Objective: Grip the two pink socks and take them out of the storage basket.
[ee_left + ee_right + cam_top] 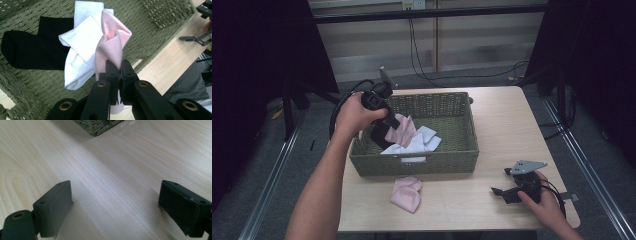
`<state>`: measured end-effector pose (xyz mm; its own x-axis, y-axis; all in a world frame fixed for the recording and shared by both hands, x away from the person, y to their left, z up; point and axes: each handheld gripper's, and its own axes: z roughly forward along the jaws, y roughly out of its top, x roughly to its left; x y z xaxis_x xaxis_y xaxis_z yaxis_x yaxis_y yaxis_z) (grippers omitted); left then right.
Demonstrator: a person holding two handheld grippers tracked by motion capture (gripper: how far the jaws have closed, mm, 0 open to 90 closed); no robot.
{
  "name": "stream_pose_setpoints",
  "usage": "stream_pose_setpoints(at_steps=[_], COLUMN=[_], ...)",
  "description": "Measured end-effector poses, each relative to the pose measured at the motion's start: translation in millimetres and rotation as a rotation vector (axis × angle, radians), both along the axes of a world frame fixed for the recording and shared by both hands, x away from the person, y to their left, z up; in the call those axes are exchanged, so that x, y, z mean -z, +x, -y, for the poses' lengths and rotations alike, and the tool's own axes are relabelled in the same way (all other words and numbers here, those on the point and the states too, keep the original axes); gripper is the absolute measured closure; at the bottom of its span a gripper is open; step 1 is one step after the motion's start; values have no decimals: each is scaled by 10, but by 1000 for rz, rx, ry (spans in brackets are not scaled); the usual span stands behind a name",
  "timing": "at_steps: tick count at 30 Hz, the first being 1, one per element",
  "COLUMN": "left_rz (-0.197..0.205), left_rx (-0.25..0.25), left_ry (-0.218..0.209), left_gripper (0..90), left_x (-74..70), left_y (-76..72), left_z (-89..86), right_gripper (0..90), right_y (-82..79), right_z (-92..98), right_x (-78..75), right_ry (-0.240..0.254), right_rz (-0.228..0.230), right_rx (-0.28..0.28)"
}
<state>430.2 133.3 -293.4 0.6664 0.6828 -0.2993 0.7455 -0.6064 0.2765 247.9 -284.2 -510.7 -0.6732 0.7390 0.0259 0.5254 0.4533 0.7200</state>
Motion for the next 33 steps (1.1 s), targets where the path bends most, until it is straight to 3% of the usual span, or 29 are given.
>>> stream_pose_setpoints(at_steps=[21, 33], left_rz=[-11, -10], left_rx=[37, 84], left_ry=[-24, -32], left_gripper=[871, 870], left_x=[-150, -197], left_y=[-251, -402], left_z=[-24, 5], right_gripper=[110, 110], right_y=[2, -1], right_z=[2, -1], right_x=[0, 0], right_ry=[-1, 2], right_rz=[5, -1], right_rx=[0, 1])
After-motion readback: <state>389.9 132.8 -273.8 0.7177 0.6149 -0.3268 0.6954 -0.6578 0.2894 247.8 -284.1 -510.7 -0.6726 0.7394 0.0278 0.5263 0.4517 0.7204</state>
